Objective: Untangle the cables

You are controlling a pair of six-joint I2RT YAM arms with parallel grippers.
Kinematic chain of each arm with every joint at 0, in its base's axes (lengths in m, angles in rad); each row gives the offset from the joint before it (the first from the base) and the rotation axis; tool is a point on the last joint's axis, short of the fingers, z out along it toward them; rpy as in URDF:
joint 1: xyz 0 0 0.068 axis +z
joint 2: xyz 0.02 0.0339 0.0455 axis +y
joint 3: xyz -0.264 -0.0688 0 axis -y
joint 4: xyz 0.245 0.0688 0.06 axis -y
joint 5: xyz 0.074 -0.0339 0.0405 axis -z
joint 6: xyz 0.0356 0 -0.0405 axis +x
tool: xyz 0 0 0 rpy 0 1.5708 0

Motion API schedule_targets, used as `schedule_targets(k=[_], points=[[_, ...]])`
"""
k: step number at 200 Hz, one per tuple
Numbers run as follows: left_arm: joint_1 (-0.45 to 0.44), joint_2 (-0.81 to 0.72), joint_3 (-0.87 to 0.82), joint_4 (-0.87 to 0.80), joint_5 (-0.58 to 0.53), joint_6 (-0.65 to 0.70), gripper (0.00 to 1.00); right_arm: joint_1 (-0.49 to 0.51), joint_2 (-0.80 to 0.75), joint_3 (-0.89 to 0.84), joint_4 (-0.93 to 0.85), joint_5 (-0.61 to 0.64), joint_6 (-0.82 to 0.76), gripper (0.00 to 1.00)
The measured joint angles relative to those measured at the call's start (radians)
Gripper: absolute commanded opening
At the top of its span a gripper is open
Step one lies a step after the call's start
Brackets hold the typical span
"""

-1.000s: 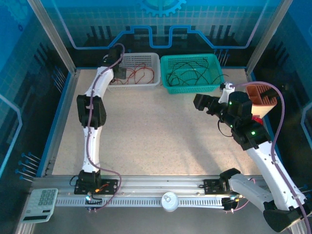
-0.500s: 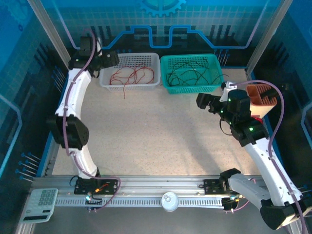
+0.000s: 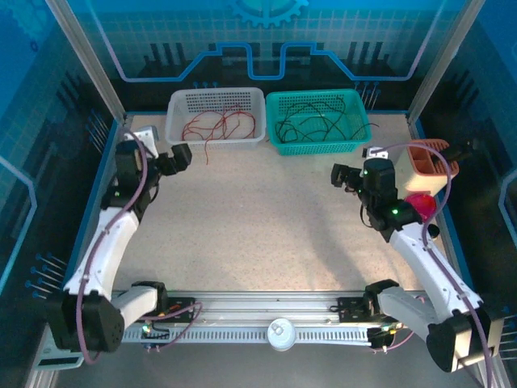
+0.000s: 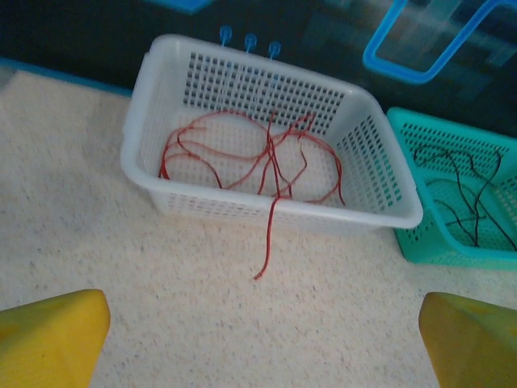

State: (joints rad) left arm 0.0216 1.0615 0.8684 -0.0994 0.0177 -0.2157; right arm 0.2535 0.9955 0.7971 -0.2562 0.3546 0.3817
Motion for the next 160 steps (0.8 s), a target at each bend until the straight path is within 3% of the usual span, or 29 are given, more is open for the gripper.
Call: schedule_targets(k=[25,64,117,160], points=[[-0.008,-0.040,-0.176,0.182,-0.061,0.059,0.99,0.000,0.076,-0.064,0.109,0.031,-0.077,1.00],[-0.061,0.027,-0.380,0.400,-0.195,0.135,0.99,0.000,0.195,-0.196,0.355,0.085,-0.203,1.00],[-0.079,0.256,-0.547,0.780,-0.257,0.197,0.99,0.000,0.376,-0.373,0.743,0.105,-0.348,1.00],[-0.079,0.475,-0.565,1.051,-0.245,0.223,0.99,-0.029,0.480,-0.468,1.090,0.039,-0.435,1.00]])
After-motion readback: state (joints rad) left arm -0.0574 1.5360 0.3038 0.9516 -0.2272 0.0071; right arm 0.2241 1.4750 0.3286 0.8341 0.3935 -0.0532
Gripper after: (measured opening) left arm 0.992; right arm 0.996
